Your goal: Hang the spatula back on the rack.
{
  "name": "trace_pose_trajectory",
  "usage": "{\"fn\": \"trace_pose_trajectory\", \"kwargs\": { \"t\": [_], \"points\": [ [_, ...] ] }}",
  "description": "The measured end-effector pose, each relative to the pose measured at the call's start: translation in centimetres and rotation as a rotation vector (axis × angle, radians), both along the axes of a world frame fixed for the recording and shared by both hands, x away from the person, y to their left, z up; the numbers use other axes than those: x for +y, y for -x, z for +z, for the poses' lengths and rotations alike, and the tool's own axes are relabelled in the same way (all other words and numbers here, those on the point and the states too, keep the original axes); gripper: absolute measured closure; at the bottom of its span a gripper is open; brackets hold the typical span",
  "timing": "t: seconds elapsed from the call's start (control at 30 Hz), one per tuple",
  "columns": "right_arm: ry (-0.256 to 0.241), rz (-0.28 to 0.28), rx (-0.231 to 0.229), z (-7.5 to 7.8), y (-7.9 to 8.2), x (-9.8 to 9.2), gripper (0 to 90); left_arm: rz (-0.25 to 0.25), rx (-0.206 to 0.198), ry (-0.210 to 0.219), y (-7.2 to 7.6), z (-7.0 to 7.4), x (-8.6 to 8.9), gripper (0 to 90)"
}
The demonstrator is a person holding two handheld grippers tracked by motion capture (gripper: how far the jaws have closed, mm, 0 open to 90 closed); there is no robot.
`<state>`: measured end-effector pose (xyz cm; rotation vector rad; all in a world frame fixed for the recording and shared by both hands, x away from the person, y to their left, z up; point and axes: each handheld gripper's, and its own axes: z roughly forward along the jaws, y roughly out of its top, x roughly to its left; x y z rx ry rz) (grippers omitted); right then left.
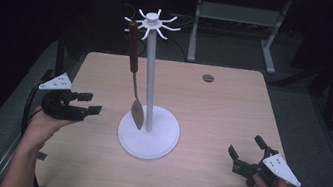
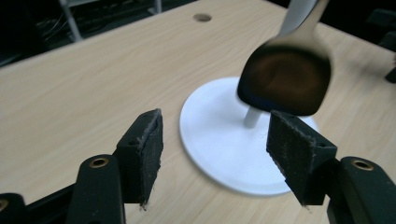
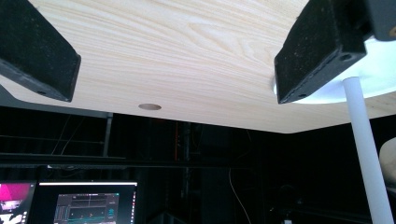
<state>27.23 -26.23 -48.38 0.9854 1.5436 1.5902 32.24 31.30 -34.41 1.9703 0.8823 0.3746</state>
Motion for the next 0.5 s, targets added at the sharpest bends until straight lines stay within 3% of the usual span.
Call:
{"fn": "trace_pose_trajectory", "kwargs": {
  "t": [0.17,0.3,0.5],
  "points": [
    [-0.001,0.0,0.001,0.0,0.0,0.0,0.0,0.035,0.027,-0.004,0.4,-2.5,0.6,32.4],
    [-0.001,0.0,0.001,0.0,0.0,0.0,0.0,0.071,0.051,-0.032,0.7,-4.3,1.0,30.3],
    [-0.001,0.0,0.001,0.0,0.0,0.0,0.0,0.101,0.073,-0.061,1.3,-6.1,1.2,27.0]
  ]
}}
